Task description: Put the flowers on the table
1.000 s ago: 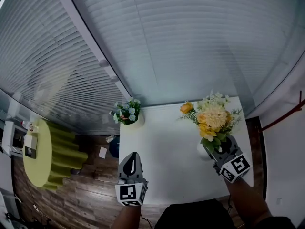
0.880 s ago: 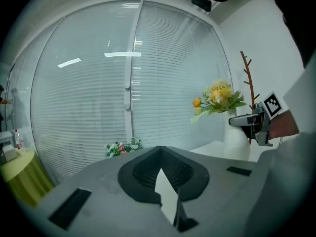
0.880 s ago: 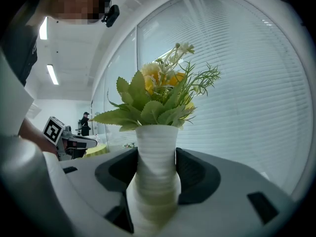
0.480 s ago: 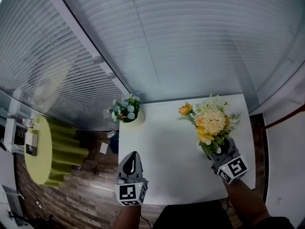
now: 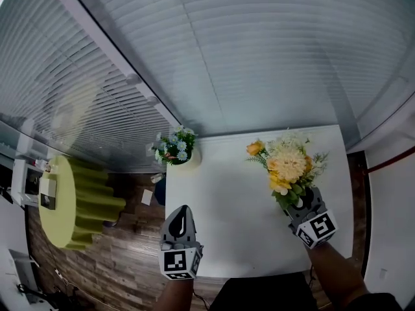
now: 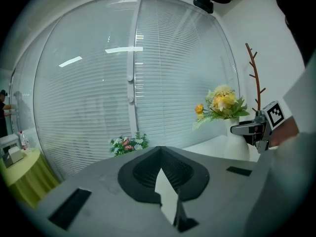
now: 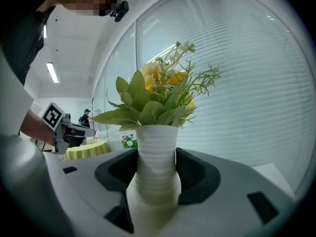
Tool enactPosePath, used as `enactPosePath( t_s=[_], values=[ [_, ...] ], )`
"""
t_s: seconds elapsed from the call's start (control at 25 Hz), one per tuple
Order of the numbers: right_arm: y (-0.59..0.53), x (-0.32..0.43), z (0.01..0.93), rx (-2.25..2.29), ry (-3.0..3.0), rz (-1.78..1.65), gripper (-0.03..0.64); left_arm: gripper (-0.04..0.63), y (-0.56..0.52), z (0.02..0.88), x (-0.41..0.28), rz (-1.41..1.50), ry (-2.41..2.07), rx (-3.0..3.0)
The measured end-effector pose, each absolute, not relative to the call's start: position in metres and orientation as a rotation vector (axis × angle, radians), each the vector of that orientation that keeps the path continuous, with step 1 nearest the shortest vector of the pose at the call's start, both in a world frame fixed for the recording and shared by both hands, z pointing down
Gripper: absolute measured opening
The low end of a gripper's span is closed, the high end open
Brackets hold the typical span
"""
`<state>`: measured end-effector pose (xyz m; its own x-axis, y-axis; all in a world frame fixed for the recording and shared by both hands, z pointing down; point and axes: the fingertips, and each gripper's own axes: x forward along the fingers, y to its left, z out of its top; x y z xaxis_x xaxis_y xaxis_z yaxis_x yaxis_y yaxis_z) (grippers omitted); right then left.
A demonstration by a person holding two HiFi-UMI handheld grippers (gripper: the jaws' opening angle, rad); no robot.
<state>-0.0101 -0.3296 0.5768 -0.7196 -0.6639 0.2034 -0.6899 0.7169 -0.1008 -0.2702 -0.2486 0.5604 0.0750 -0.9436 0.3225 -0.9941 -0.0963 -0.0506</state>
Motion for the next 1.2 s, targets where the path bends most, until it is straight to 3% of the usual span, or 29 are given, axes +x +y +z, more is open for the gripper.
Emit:
enactPosePath(
  t_s=[1.2],
  values=[
    [-0.331,-0.022,0.614,1.063,-2.765,0.26,0.256,-0.005,-0.244,0.567,-0.278,0.546,-1.97,2.179]
  ],
)
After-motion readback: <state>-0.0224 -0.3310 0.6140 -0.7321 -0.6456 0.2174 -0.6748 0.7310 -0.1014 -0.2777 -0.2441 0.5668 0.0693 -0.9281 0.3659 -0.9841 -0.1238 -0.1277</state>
